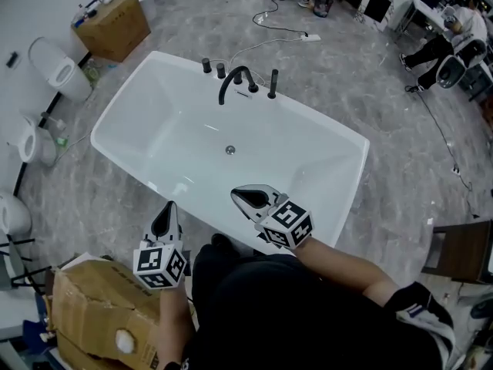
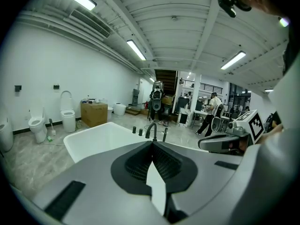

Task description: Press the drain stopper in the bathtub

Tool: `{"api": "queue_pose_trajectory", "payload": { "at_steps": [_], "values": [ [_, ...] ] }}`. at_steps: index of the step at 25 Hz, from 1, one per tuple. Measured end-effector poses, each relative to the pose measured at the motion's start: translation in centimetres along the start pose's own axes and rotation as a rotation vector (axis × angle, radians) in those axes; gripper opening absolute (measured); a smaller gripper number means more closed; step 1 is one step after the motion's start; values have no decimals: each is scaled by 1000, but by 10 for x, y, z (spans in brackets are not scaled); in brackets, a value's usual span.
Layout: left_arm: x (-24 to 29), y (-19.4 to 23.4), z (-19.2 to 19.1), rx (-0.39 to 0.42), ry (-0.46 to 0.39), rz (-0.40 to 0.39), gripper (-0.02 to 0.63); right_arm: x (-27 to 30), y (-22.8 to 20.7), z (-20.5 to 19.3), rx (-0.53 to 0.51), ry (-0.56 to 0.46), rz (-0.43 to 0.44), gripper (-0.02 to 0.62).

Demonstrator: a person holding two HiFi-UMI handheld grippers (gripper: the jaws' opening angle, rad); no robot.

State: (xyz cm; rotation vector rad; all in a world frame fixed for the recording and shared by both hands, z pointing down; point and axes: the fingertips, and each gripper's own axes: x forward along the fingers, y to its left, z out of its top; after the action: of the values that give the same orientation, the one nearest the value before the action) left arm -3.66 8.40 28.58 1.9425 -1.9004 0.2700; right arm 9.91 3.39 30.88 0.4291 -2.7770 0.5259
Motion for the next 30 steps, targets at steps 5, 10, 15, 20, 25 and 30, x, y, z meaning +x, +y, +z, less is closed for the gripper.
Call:
{"api": "queue_pose_trajectory", "payload": {
  "at_steps": [5, 10, 15, 20, 25, 30],
  "values": [
    [29, 37, 2, -2, 21, -7, 9, 39, -24, 5, 23, 21, -35, 15],
    [78, 109, 5, -15, 37, -21, 9, 120, -49, 12, 24, 78, -62, 15],
    [140, 199, 1, -1, 84, -59, 9, 225, -75, 10, 31, 177, -94, 15],
    [197, 253, -16, -29, 125, -88, 9, 293, -100, 0, 64, 222, -103, 15],
    [243, 277, -57, -11, 179, -123, 9, 338, -129, -38, 89, 265, -112, 15],
    [299, 290, -107, -23, 230, -124, 9, 374, -176, -92, 91, 316, -126, 15]
  ]
}}
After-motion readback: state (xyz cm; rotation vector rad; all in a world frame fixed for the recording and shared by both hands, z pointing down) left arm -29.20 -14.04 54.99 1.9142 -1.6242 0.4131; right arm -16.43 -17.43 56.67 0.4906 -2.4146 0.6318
